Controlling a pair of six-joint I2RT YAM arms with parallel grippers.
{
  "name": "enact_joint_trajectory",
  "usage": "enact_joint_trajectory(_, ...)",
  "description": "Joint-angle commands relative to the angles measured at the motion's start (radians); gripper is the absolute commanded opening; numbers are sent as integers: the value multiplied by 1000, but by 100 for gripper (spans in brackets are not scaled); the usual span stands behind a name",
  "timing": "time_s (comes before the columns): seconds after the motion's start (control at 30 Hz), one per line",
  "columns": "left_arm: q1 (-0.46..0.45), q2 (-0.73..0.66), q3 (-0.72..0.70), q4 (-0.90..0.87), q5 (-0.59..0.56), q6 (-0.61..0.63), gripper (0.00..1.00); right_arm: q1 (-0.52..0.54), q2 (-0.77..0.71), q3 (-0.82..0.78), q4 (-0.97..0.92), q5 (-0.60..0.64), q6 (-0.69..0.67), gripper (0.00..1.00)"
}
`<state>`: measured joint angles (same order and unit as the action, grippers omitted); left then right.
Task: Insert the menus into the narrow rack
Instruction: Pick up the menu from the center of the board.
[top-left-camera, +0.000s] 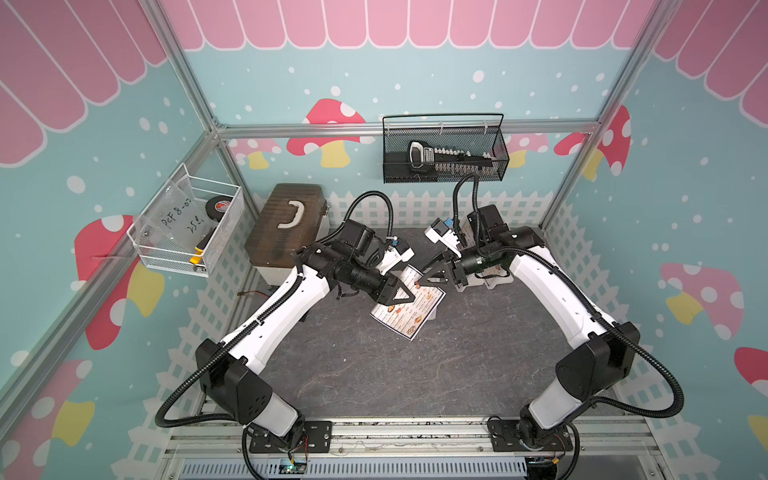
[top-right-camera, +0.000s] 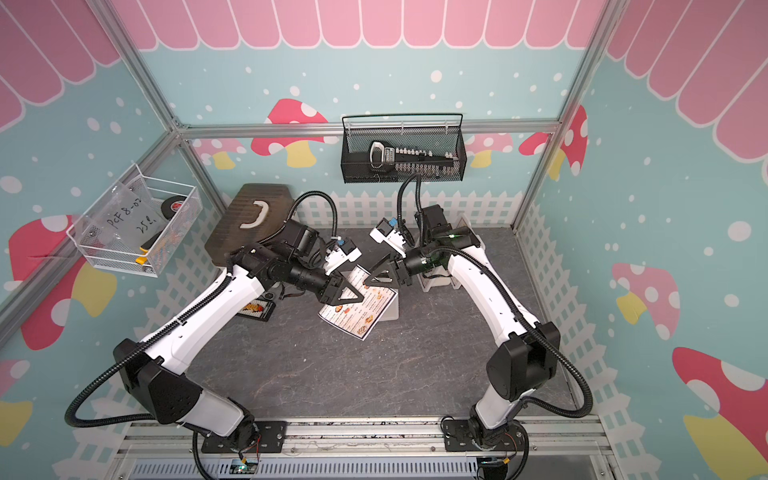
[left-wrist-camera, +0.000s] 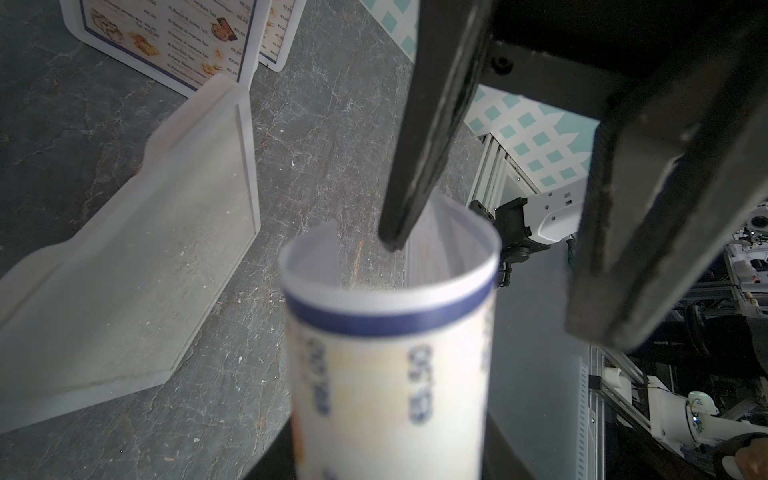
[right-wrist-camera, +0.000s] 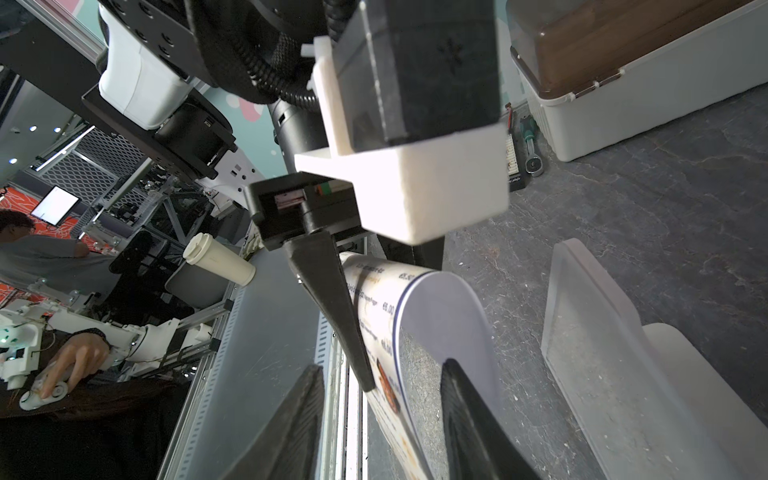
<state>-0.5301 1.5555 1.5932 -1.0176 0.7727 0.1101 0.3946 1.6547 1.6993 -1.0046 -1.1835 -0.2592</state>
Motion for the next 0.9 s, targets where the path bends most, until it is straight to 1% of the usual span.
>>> enact_joint_trajectory(0.0,-9,15,38,-35,34,72,41,9,20,34,-61,-36,-73,42)
enact_joint_trajectory(0.4,-11,23,47,-51,24,86,42,9,9,42,-85,-35,-104,23)
enact_joint_trajectory(0.5,-10,21,48,-49,22,86,42,10,2,40,-85,-41,-107,16)
enact_joint_trajectory(0.7,-9,20,49,-49,16,90,43,10,-6,39,-84,-45,-112,8)
enact_joint_trajectory(0.73,-6,18,53,-50,11,91,47,9,-8,40,-84,-42,-112,7)
enact_joint_trajectory(0.8,7,8,60,-42,26,84,59,10,-13,45,-80,-34,-107,5)
enact_joint_trajectory(0.83,18,-3,59,-23,34,70,66,10,-21,51,-65,-37,-90,2)
enact_joint_trajectory(0.87,29,-20,50,3,40,52,70,10,-32,53,-52,-48,-78,0)
